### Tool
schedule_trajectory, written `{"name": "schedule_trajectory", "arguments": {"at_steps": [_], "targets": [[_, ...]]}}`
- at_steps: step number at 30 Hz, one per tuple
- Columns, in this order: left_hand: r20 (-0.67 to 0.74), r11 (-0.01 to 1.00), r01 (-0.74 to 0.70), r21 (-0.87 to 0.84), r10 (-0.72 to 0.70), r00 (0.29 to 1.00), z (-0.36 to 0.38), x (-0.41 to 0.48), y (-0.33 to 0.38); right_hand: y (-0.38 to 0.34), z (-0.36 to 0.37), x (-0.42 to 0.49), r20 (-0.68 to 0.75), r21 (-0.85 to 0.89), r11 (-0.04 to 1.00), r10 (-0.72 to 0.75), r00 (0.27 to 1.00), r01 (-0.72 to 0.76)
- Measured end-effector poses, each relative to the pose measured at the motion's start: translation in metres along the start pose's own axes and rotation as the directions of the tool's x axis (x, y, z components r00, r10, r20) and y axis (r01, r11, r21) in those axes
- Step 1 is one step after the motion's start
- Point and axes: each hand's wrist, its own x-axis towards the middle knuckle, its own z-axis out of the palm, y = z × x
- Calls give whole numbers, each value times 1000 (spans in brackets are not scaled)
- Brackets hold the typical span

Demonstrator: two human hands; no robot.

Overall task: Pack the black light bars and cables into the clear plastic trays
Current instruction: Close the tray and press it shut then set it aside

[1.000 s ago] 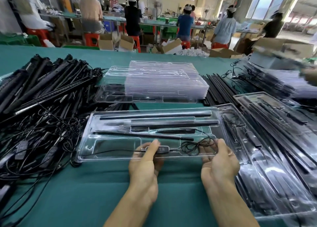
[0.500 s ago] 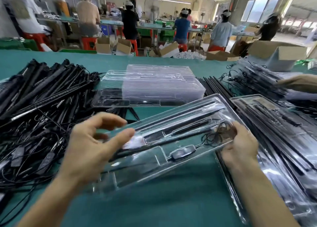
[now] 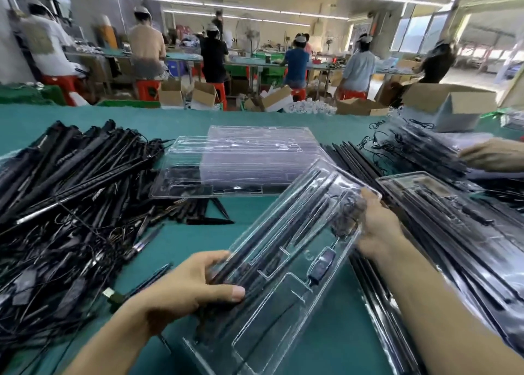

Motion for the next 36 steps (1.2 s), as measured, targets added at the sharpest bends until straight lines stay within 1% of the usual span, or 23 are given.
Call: {"name": "schedule_trajectory", "arguments": {"at_steps": [2,3,5,7,9,14,18,21,25,30,36], "targets": [[-9,1000,-10,-1,10,1000,4,4,-5,8,3,-2,85,-15,999,40,996,-39],[-12,1000,-24,-16,24,1000,6,5,-8,13,4,-4,148,7,998,66,987,-68],[-54,999,-38,-39,36,998,8,9,-13,27,3,-12,273,15,988,142,952,-152],[-84,995,-53,-79,46,995,8,13,-16,47,1,-24,369,-76,973,230,901,-217],[-105,990,-66,-125,53,993,7,16,-15,64,3,-37,410,-114,966,257,875,-230],[-130,985,-97,-146,78,988,10,20,-3,71,15,-44,346,34,985,150,926,-172],[-112,979,-104,-177,85,990,17,24,4,66,28,-41,257,106,978,146,955,-178],[-93,978,-102,-181,86,992,23,26,1,62,30,-35,174,85,987,117,978,-133],[-109,971,-105,-214,83,991,24,27,-7,64,26,-33,183,35,995,90,979,-98],[-97,972,-86,-221,66,993,22,28,-11,67,23,-34,203,71,992,84,976,-100],[-76,976,-38,-214,22,997,23,31,-11,64,23,-33,136,74,990,105,985,-116]]}}
